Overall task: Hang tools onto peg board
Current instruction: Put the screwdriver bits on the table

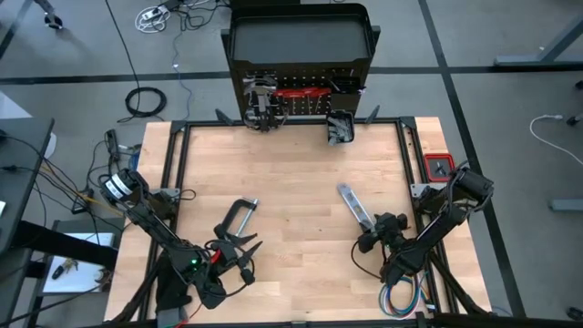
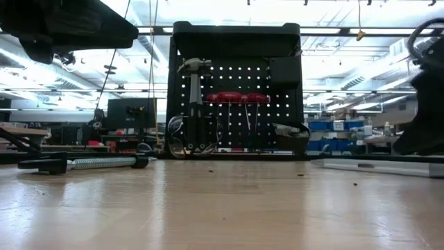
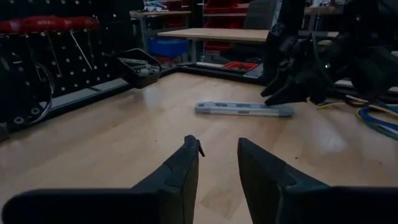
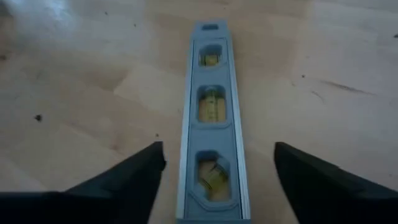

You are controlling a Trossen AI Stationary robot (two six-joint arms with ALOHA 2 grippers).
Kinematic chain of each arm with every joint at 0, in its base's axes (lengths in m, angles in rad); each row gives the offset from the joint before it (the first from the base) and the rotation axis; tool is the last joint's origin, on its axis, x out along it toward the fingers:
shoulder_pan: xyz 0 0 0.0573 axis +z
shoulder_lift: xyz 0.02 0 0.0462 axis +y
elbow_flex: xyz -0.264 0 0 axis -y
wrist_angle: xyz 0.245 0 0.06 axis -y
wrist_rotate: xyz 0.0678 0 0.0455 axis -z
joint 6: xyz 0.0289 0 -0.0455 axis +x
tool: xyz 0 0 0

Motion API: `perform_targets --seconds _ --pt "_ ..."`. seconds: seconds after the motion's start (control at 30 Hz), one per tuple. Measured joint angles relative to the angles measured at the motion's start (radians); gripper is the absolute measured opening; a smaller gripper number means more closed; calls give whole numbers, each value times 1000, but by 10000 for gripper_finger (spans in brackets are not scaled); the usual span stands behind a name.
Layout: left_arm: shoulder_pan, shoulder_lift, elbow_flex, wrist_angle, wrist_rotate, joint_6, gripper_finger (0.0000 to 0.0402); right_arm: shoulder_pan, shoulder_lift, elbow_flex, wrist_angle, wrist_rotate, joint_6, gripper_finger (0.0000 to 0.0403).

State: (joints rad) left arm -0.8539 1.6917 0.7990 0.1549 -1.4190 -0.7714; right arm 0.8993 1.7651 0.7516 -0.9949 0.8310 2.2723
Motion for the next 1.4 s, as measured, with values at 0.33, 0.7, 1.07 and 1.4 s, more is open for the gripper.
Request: perform_targets --seconds 0.33,0.7,1.07,1.4 --pt "1 0 0 81 123 157 112 22 -88 133 -139 265 -177 351" --pt "66 0 0 115 183 246 112 -104 -91 146 11 279 -595 326" --pt "235 0 0 36 208 249 112 -518 -91 141 277 92 -1395 283" --pt "272 0 -27 -70 37 248 112 -733 -180 149 514 116 -1964 258"
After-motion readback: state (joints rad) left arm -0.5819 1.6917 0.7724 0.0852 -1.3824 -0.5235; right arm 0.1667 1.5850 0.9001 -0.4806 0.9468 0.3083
